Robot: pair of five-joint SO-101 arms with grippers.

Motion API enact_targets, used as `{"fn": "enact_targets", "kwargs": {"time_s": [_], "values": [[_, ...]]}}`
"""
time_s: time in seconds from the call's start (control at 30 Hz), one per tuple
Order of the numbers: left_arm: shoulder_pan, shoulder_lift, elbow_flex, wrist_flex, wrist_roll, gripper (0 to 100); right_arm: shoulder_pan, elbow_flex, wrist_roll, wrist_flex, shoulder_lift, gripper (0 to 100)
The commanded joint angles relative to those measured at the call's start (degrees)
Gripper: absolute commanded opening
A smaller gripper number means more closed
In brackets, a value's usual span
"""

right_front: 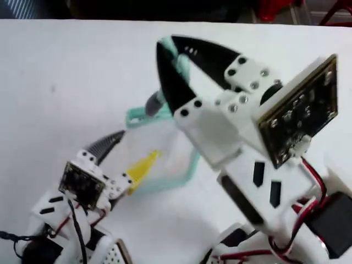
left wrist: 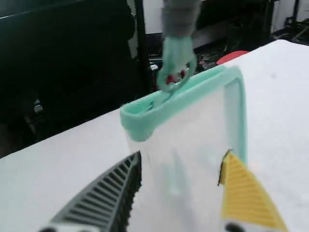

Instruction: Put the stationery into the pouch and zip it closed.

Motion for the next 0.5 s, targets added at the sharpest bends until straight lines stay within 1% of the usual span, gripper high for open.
{"fn": "enact_targets", "kwargs": {"time_s": [0.0,0.1,0.33,0.47], "values": [[5.8,1.3,0.4,-0.8,-3.8,28,-2.4,-0.9,3.2,0.5,-1.9,1.5],[5.2,1.3,0.6,-0.8,-4.9,28,-3.7,-0.9,5.3,2.1,-3.6,1.5],[-2.4,0.9,0.5,-0.2,-4.5,28,-5.8,-0.9,6.2,6.3,-6.2,1.6],[-5.3,0.8,-2.1,3.7,-4.5,28,-7.2,-0.9,6.2,6.9,-8.1,1.6]]}}
